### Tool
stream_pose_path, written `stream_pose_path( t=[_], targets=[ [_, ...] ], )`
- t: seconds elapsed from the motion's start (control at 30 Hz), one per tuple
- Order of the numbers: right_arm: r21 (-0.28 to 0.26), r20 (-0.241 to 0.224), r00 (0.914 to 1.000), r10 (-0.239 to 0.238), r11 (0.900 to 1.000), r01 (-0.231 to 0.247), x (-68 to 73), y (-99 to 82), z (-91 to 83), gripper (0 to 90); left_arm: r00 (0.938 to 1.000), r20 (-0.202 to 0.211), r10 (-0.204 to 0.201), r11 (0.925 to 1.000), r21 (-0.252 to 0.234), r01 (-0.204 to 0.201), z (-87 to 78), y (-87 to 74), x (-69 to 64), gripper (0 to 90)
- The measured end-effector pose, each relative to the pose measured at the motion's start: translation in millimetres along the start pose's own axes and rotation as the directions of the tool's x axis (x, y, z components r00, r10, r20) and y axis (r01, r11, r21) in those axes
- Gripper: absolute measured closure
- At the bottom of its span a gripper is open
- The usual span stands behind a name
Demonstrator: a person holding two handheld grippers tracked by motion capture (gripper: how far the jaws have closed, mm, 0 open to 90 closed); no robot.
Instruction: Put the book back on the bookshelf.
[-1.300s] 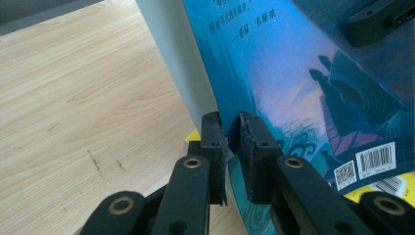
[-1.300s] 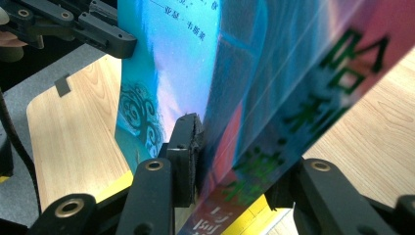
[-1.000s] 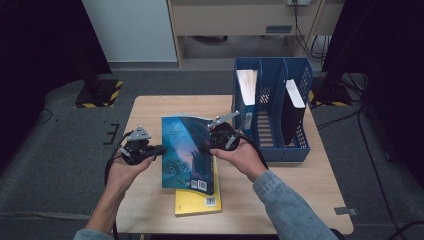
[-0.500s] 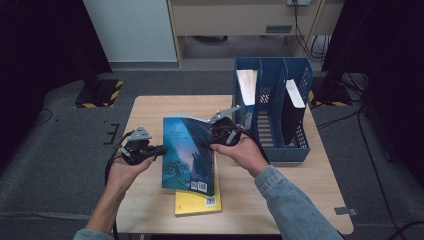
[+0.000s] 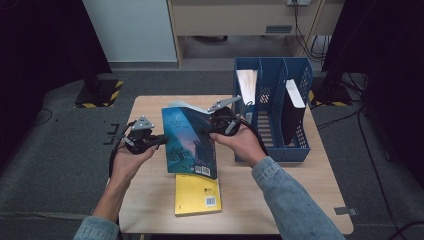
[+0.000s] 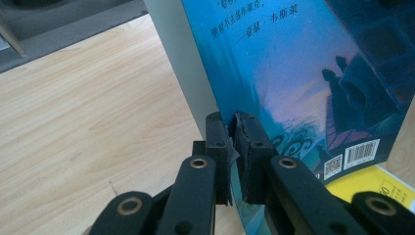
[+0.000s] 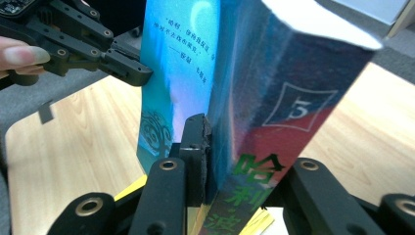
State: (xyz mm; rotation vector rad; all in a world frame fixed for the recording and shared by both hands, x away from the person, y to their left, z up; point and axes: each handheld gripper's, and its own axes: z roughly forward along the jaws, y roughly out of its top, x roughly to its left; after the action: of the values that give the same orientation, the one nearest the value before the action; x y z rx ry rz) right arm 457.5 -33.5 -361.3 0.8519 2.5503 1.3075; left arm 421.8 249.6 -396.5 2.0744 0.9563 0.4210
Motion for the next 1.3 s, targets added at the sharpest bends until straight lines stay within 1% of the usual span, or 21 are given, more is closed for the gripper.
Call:
stream_pose_path(
  t=[0.13,0.23,0.33,0.37,0.47,0.53,0.57,0.6,0.67,0.73,0.8,0.9,0.93,1.0,1.13,1.2,1.23,1.3],
  targets=[
    [-0.011,0.001,1.0000,0.000,0.9999,0.000,-3.4,1.2,2.0,70.4,1.0000,0.002,0.004,1.0000,0.003,-0.004,2.4,2.2,3.5,84.7],
    [-0.008,-0.005,1.0000,-0.001,1.0000,0.001,-1.7,-0.5,0.4,70.0,0.9999,0.003,0.013,0.9999,-0.003,-0.013,-0.6,-0.6,0.7,84.7],
    [-0.009,-0.017,0.9998,-0.009,0.9999,0.009,3.9,-1.8,-4.0,69.3,0.9998,0.008,0.018,0.9997,-0.015,-0.018,-6.0,-5.4,-3.8,84.7],
    [-0.014,-0.027,0.9995,-0.013,0.9998,0.013,6.4,-2.2,-6.2,68.8,0.9998,0.008,0.018,0.9997,-0.015,-0.018,-6.0,-5.4,-3.8,84.7],
    [-0.023,-0.052,0.9982,-0.031,0.9993,0.030,16.0,-4.5,-11.7,67.8,0.9996,0.014,0.025,0.9991,-0.034,-0.024,-13.3,-12.3,-11.5,84.6],
    [-0.017,-0.060,0.9972,-0.044,0.9989,0.043,22.1,-6.4,-14.3,66.4,0.9995,0.014,0.028,0.9988,-0.041,-0.027,-16.4,-14.9,-15.6,84.6],
    [-0.014,-0.062,0.9970,-0.046,0.9989,0.045,25.1,-6.7,-15.5,65.2,0.9995,0.014,0.028,0.9988,-0.041,-0.027,-16.4,-14.9,-15.6,84.6],
    [-0.009,-0.066,0.9964,-0.053,0.9986,0.053,27.3,-6.6,-16.6,64.6,0.9992,0.013,0.037,0.9983,-0.045,-0.036,-19.0,-17.0,-19.6,84.6],
    [0.000,-0.072,0.9950,-0.069,0.9976,0.069,31.4,-5.5,-18.8,63.2,0.9990,0.013,0.042,0.9981,-0.046,-0.041,-21.1,-18.8,-22.9,84.6],
    [0.001,-0.076,0.9948,-0.069,0.9976,0.069,33.6,-4.9,-19.5,63.0,0.9989,0.011,0.045,0.9980,-0.045,-0.044,-22.1,-19.6,-24.1,84.6],
    [0.006,-0.082,0.9928,-0.087,0.9961,0.088,39.2,-4.6,-19.9,60.6,0.9989,0.011,0.045,0.9978,-0.050,-0.045,-24.0,-22.2,-25.6,84.5],
    [0.007,-0.092,0.9912,-0.096,0.9953,0.097,40.4,-3.2,-19.6,58.9,0.9988,0.015,0.046,0.9976,-0.052,-0.045,-24.8,-23.3,-26.0,84.5],
    [0.012,-0.097,0.9903,-0.099,0.9949,0.101,40.3,-2.0,-19.9,57.8,0.9987,0.015,0.049,0.9975,-0.052,-0.048,-25.0,-23.2,-26.4,84.5],
    [0.017,-0.090,0.9898,-0.111,0.9935,0.113,41.8,1.9,-20.5,56.0,0.9985,0.009,0.054,0.9973,-0.051,-0.054,-25.2,-23.1,-27.7,84.5],
    [0.039,-0.100,0.9882,-0.116,0.9919,0.120,43.0,9.3,-21.9,55.6,0.9982,0.005,0.061,0.9970,-0.049,-0.060,-25.6,-23.6,-28.7,84.5],
    [0.041,-0.104,0.9883,-0.112,0.9923,0.117,42.9,11.6,-21.8,55.9,0.9982,0.005,0.059,0.9969,-0.052,-0.059,-25.8,-24.1,-28.8,84.5],
    [0.045,-0.106,0.9884,-0.108,0.9925,0.114,42.8,12.6,-21.7,57.2,0.9984,0.007,0.056,0.9971,-0.051,-0.056,-25.9,-24.2,-28.9,84.5],
    [0.044,-0.104,0.9877,-0.117,0.9915,0.122,42.5,14.4,-20.8,61.2,0.9984,0.009,0.056,0.9973,-0.049,-0.056,-26.4,-24.2,-29.0,84.5]
  ],
)
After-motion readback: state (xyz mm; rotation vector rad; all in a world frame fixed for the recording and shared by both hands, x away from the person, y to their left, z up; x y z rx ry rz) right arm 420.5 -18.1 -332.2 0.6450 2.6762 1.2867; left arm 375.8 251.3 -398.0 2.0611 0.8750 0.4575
